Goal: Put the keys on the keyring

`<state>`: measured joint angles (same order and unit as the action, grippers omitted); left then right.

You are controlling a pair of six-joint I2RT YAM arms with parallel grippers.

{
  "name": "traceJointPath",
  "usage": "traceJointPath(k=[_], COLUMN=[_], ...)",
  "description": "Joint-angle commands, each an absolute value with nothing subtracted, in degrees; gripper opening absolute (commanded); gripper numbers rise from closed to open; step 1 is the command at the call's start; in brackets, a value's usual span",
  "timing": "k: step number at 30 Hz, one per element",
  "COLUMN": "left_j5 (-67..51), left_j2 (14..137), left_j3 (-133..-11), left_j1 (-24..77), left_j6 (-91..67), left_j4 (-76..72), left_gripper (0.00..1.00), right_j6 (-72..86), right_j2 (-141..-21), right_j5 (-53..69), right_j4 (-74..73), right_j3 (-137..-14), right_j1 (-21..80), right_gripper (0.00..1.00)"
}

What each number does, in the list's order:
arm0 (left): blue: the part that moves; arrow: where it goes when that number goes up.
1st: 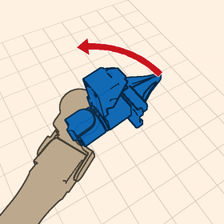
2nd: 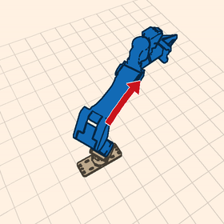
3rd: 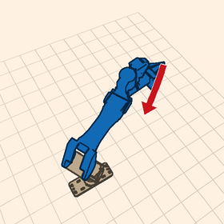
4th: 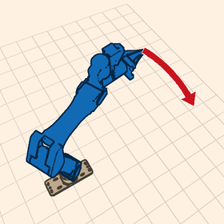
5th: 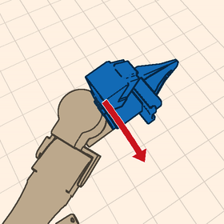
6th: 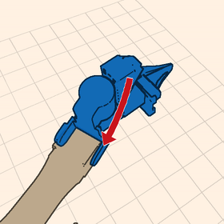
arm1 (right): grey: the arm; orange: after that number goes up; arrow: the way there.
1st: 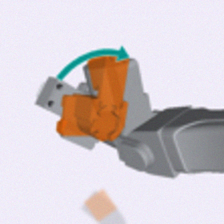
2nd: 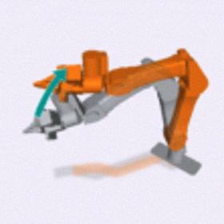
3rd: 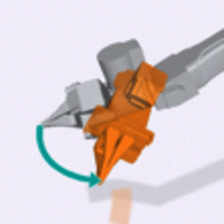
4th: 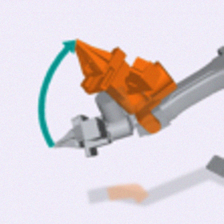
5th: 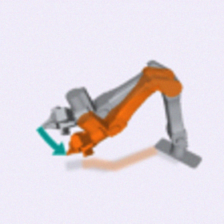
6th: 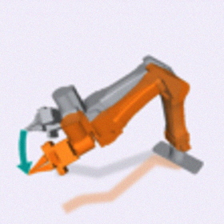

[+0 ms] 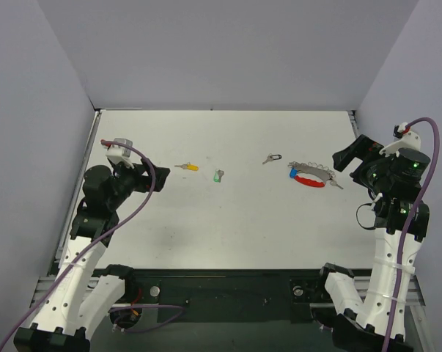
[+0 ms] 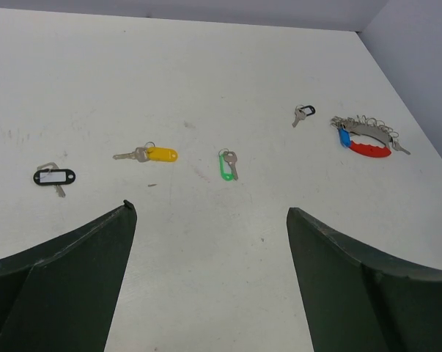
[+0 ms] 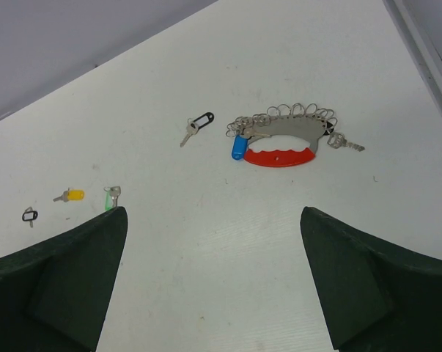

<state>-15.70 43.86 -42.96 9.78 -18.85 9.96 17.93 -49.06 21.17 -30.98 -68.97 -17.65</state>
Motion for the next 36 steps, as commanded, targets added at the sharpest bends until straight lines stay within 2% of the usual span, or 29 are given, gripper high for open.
traceJointPath(k=[1, 7, 10, 13, 15, 17, 20, 28, 36], left_j5=[-16.26, -16.52, -16.61, -18.10, -19.24, -19.51, -19.69, -19.34, -19.51], left_j2=[42.89, 43.15, 43.59, 44.12, 44.65, 44.47, 44.12, 44.56, 46.14], left_j3=[-42.63, -40.52, -38.86, -37.53, -37.53, -37.44, -37.00, -37.00, -37.35], left_j1=[10.02, 10.02, 10.02, 10.11, 10.11, 10.02, 10.11, 10.19, 9.76], left_j6=[-18.98, -19.51, -20.47, -20.66, -20.22, -19.78, -19.07, -18.28, -17.67], left_j4=[6.50, 4.05, 2.64, 0.80, 1.23, 1.49, 1.93, 3.07, 3.69], left_gripper=[0.94, 0.94, 0.94, 0.94, 0.94, 0.94, 0.94, 0.94, 0.93], right_j6=[17.76, 13.80, 5.56, -9.25, -17.43, -21.86, -22.68, -19.95, -20.74], right_j2=[-48.34, -49.39, -50.53, -52.38, -53.87, -56.06, -59.05, -74.61, -90.51], right_j5=[23.46, 31.36, 40.57, 46.93, 44.23, 35.98, 27.44, 16.36, 12.22], right_j4=[-28.74, -28.39, -29.70, -33.82, -37.69, -39.64, -38.07, -34.80, -36.38], right_j3=[-68.38, -67.41, -66.80, -66.01, -65.83, -65.13, -63.99, -68.37, -79.26], right_j1=[-18.19, -18.19, -17.93, -16.01, -12.68, -8.03, -5.80, -4.84, -1.33], right_gripper=[0.99, 0.99, 0.99, 0.99, 0.99, 0.99, 0.99, 0.96, 0.90])
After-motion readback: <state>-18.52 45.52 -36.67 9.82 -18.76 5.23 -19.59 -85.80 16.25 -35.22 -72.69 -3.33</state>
